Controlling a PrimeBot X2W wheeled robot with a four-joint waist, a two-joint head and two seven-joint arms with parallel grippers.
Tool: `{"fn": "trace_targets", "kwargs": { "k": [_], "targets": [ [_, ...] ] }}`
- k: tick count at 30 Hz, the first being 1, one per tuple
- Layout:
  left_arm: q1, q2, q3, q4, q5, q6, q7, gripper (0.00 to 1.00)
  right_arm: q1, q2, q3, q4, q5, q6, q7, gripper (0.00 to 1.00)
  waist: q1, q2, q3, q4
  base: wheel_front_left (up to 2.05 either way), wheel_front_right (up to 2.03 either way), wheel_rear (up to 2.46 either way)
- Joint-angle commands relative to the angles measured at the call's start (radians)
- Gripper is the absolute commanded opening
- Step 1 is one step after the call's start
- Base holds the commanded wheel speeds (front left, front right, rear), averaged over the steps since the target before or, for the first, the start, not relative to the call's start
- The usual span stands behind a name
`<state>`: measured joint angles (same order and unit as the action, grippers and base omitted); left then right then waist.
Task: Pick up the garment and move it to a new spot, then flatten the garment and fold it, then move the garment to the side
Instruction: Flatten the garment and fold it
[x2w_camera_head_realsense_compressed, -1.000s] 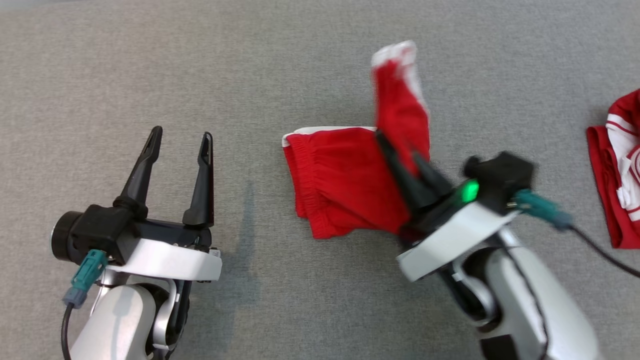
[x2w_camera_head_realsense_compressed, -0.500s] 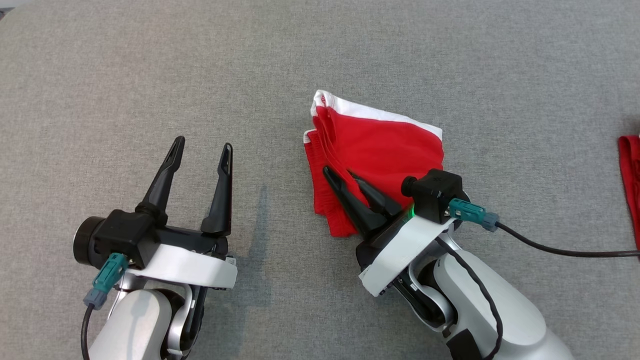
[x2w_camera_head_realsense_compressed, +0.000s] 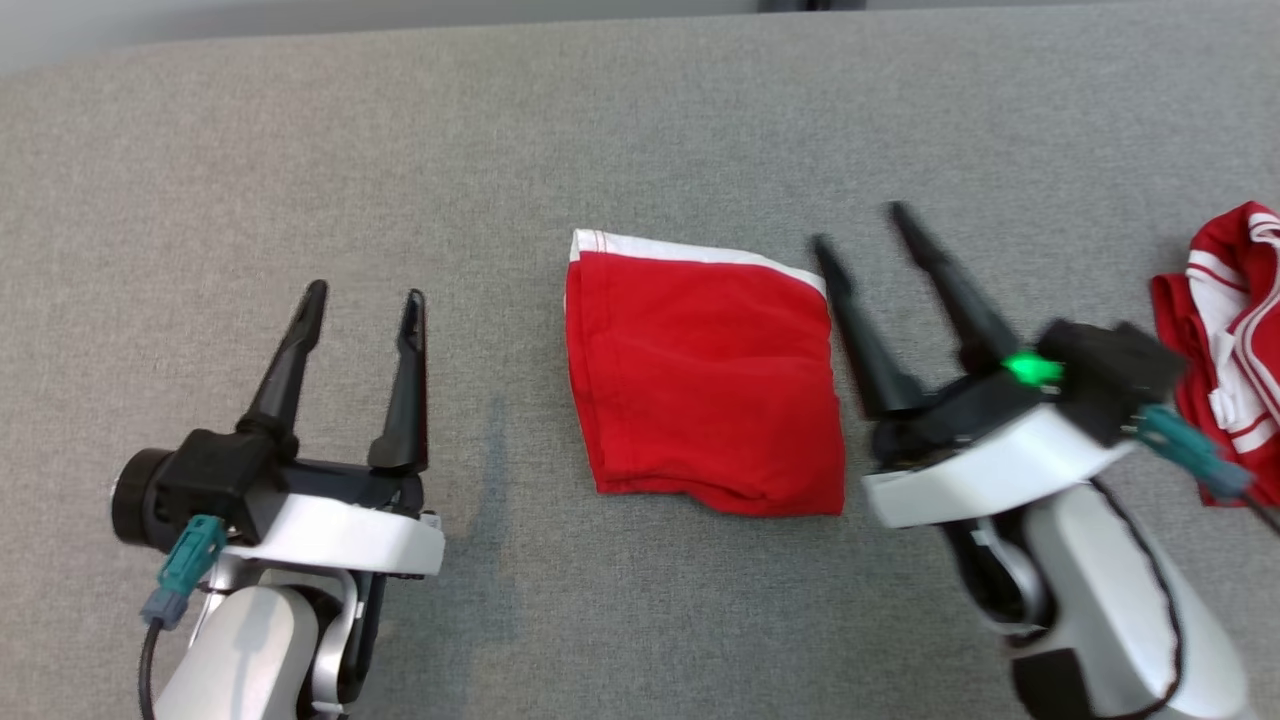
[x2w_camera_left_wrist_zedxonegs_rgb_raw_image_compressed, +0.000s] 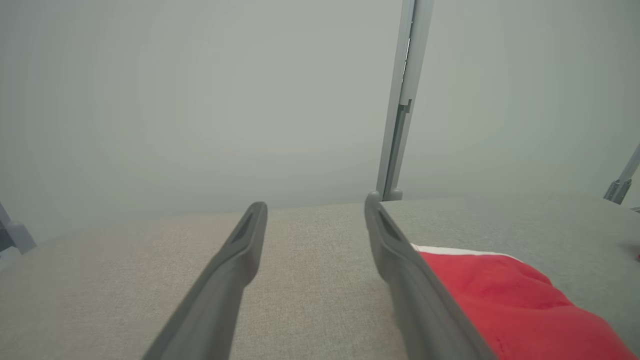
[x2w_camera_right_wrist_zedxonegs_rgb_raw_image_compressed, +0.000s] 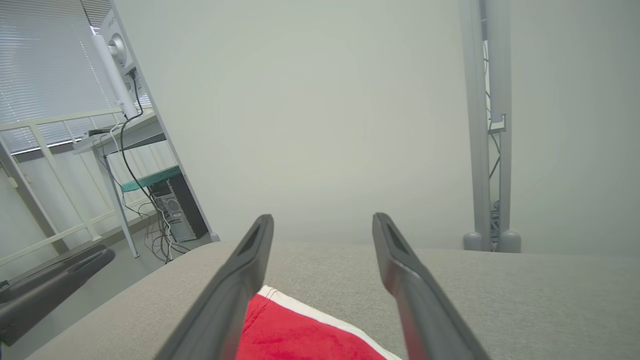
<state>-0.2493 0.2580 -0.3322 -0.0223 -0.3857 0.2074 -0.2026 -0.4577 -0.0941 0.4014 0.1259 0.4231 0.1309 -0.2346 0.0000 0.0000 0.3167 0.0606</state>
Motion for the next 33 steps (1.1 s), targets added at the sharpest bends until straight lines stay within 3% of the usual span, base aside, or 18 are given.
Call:
{"fn": "trace_targets", "kwargs": {
  "k": [1,9,33],
  "targets": [
    [0.018,0.008,0.012,-0.004,0.0,0.011,-0.006,1.0,0.034,-0.015,-0.044,-0.021,-0.019,0.0,0.009,1.0,0.0,0.0,-0.016,-0.011,0.0,0.0,0.0],
    [0.061,0.023,0.043,-0.023,-0.019,0.032,-0.012,1.0,0.197,-0.053,-0.311,-0.13,-0.117,0.0,0.082,1.0,0.0,0.0,-0.062,-0.03,0.0,0.0,0.0],
    [0.252,0.101,0.058,-0.035,-0.031,0.065,0.024,1.0,0.499,-0.017,-0.429,-0.257,-0.165,0.0,0.215,1.0,0.0,0.0,-0.274,-0.017,0.0,0.0,0.0]
  ]
}}
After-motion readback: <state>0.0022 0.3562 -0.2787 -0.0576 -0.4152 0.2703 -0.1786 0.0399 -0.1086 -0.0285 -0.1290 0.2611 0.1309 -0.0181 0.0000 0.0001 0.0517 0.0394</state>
